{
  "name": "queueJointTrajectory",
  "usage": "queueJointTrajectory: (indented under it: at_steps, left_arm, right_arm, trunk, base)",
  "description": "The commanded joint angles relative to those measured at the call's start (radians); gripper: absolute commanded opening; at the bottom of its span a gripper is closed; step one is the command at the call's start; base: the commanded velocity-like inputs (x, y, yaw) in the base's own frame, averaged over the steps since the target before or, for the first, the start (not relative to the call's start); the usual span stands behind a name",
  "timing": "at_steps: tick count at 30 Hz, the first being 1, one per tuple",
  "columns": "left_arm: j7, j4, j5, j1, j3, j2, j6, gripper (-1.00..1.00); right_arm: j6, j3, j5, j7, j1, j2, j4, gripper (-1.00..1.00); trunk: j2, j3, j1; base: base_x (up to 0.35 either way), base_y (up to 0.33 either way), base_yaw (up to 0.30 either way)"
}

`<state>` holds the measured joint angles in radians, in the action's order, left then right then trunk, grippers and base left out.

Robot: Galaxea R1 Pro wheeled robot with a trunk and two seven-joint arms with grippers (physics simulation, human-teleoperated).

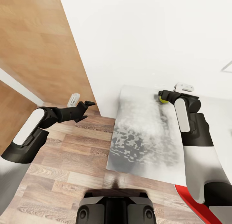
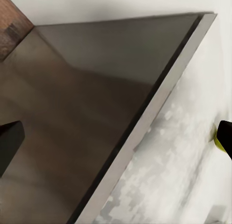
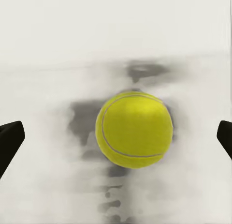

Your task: Put all the toys in the child's room - the three board games (two on the bed and one on the table), the two jigsaw puzzles on the table, and the tennis ball on the table - inside the toy box on the table in the child's room.

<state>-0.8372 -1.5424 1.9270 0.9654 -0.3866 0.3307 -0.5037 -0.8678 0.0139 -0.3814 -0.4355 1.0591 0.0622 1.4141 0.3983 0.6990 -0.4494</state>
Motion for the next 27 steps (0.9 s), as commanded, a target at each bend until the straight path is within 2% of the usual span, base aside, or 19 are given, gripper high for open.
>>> queueJointTrajectory:
  at_steps: [1, 27]
  left_arm:
    - [-0.006, -0.001, 0.006, 0.001, -0.001, 0.001, 0.0, 1.0]
    - [-0.006, -0.001, 0.006, 0.001, -0.01, 0.001, 0.0, 1.0]
  right_arm:
    - [-0.003, 0.001, -0.01, -0.009, 0.001, 0.001, 0.001, 1.0]
    - [0.053, 0.003, -0.01, -0.009, 0.004, -0.001, 0.02, 1.0]
  trunk:
    - [0.002, 0.002, -0.001]
    - [0.002, 0.003, -0.001]
  base:
    - [0.0, 0.0, 0.0]
    - [0.0, 0.0, 0.0]
